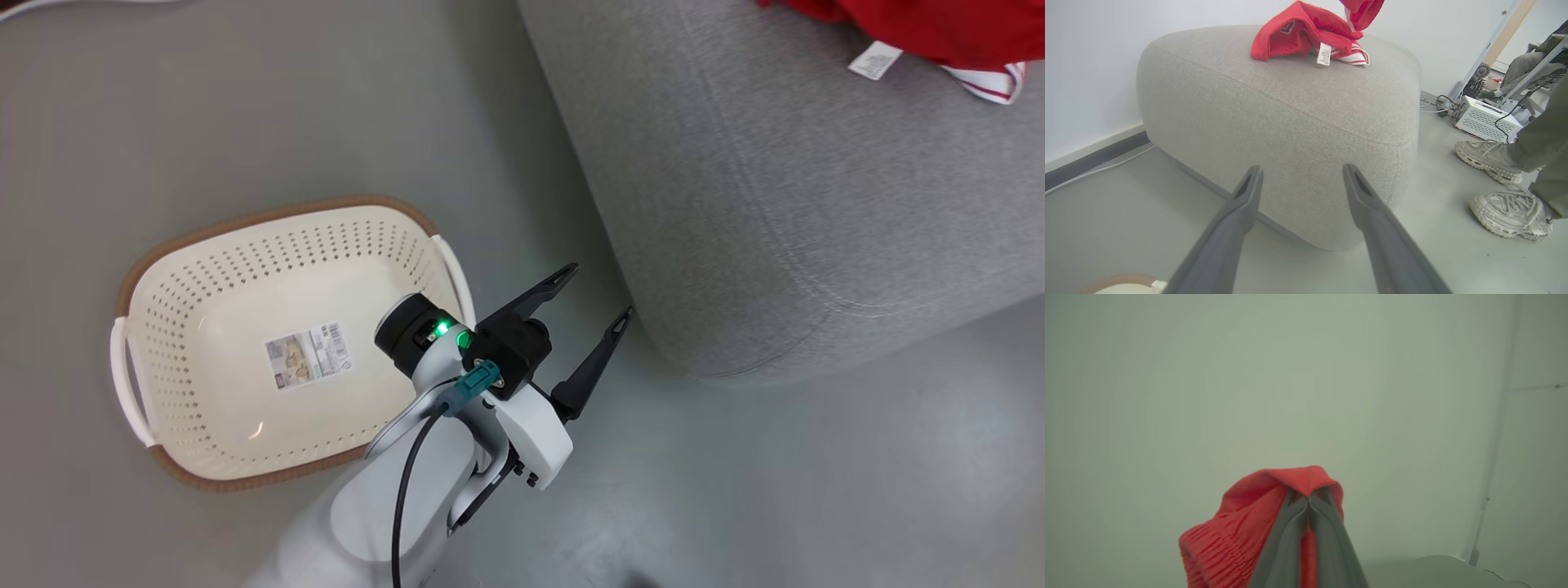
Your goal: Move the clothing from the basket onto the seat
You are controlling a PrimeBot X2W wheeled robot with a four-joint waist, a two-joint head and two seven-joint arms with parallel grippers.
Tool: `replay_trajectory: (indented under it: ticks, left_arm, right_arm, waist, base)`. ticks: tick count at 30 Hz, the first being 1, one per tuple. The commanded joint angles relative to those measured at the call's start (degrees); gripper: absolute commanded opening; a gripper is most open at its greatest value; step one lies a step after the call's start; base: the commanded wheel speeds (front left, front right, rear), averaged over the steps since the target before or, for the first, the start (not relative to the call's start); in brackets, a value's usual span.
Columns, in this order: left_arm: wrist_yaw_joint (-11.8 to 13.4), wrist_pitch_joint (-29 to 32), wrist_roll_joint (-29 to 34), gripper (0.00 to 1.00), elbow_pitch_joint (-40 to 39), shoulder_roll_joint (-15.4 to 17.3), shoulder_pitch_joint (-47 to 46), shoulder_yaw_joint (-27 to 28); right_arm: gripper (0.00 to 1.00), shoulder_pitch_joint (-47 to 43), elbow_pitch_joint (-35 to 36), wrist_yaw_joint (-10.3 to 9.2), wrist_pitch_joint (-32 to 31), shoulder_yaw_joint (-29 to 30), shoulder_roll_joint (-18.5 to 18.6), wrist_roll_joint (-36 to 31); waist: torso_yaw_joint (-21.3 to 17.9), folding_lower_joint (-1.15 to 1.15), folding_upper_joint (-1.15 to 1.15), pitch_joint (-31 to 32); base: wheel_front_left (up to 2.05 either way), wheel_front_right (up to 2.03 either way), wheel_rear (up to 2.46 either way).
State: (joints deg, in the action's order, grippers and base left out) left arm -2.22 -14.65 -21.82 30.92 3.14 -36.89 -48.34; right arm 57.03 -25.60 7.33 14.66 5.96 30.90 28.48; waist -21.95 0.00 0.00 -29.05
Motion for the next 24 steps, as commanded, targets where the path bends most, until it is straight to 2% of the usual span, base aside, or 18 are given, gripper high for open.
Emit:
replay_trajectory:
  ticks: [1, 9, 14, 15, 16, 17, 19, 24]
  left_arm:
    - [0.6, -0.3, -0.8, 1.0, -1.0, -0.3, -1.6, 0.7]
    - [1.6, -0.3, -3.5, 1.0, -1.6, -0.3, -2.2, -2.6]
    - [2.3, -0.3, -5.0, 1.0, -2.2, -0.3, -2.6, -5.1]
    - [2.5, -0.3, -5.2, 1.0, -2.3, -0.3, -2.7, -5.5]
    - [2.5, -0.3, -5.2, 1.0, -2.3, -0.3, -2.7, -5.5]
    - [2.6, -0.3, -5.4, 1.0, -2.3, -0.3, -2.8, -6.0]
    - [3.0, -0.3, -6.1, 1.0, -2.8, -0.3, -3.0, -6.7]
    - [4.8, -0.3, -8.3, 1.0, -4.5, -0.3, -2.0, -7.2]
  right_arm:
    - [0.0, 1.5, -0.1, 0.16, 0.3, 0.4, 3.0, -1.1]
    - [0.0, 11.5, -13.8, 0.16, 0.3, 4.6, 8.2, -5.5]
    - [0.0, 17.8, -20.3, 0.16, 0.3, 13.0, 11.4, -11.9]
    - [0.0, 18.8, -21.2, 0.16, 0.3, 15.4, 11.7, -13.9]
    - [0.0, 18.8, -21.2, 0.16, 0.3, 15.4, 11.7, -13.9]
    - [0.0, 19.7, -22.5, 0.16, 0.3, 18.4, 11.9, -16.2]
    - [0.0, 20.4, -23.7, 0.16, 0.3, 20.7, 11.1, -21.4]
    - [0.0, 21.2, -24.7, 0.16, 0.3, 20.8, 4.9, -23.3]
  waist:
    - [1.6, 0.0, 0.0, -1.6]
    - [6.5, 0.0, 0.0, -4.4]
    - [9.7, 0.0, 0.0, -6.6]
    - [10.3, 0.0, 0.0, -7.0]
    - [10.3, 0.0, 0.0, -7.0]
    - [10.8, 0.0, 0.0, -7.5]
    - [11.8, 0.0, 0.0, -8.4]
    - [13.4, 0.0, 0.0, -10.7]
  base:
    - [0.0, 0.0, 0.0]
    - [0.0, 0.0, 0.0]
    - [0.0, 0.0, 0.0]
    - [0.0, 0.0, 0.0]
    - [0.0, 0.0, 0.0]
    - [0.0, 0.0, 0.0]
    - [0.0, 0.0, 0.0]
    - [0.0, 0.0, 0.0]
